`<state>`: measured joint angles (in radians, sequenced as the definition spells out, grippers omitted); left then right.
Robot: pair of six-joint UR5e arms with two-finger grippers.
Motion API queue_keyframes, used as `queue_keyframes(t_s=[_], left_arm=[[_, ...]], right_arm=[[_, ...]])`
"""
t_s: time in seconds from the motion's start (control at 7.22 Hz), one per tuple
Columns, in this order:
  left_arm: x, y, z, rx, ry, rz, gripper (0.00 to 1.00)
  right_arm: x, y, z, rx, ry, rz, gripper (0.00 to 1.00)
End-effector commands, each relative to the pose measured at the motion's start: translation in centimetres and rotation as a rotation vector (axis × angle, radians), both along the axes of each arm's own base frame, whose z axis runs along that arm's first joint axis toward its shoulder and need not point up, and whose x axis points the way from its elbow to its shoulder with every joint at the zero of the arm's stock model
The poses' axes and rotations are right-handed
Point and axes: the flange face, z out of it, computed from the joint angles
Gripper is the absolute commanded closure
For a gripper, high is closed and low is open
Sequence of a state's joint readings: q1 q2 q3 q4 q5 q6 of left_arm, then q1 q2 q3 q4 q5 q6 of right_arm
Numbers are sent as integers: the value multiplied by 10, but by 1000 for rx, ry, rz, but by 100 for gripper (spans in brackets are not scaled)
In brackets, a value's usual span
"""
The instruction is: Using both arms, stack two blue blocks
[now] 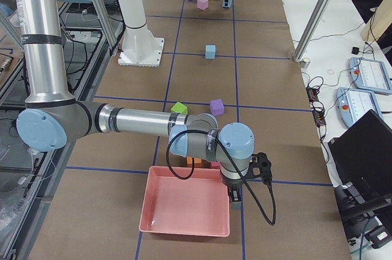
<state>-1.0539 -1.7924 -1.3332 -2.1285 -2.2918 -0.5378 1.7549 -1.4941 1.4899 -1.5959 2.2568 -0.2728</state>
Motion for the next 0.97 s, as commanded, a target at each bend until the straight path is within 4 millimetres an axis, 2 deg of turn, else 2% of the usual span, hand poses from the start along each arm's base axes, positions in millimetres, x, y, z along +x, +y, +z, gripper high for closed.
queue_keyframes(t_s=[0.0,0.14,0.28,0.42,0.55,0.69,0.83], left_arm=[[8,-25,-66,-39,41,15,32],[15,-38,-133,-67,32,6,32],[19,-41,-214,-124,24,-31,32],[34,-32,-289,-198,51,-110,32],[89,7,-333,-272,72,-144,32],[160,42,-375,-256,46,-172,32],[200,70,-388,-254,25,-173,32]], right_arm=[[0,0,-1,1,-1,1,0],[0,0,-1,1,-1,1,0],[0,0,-1,0,-1,1,0],[0,0,-2,-8,-4,16,0],[-1,-1,-2,-9,-4,16,0],[-2,-1,-1,-12,-3,14,0],[-4,-2,-1,-14,-2,11,0]])
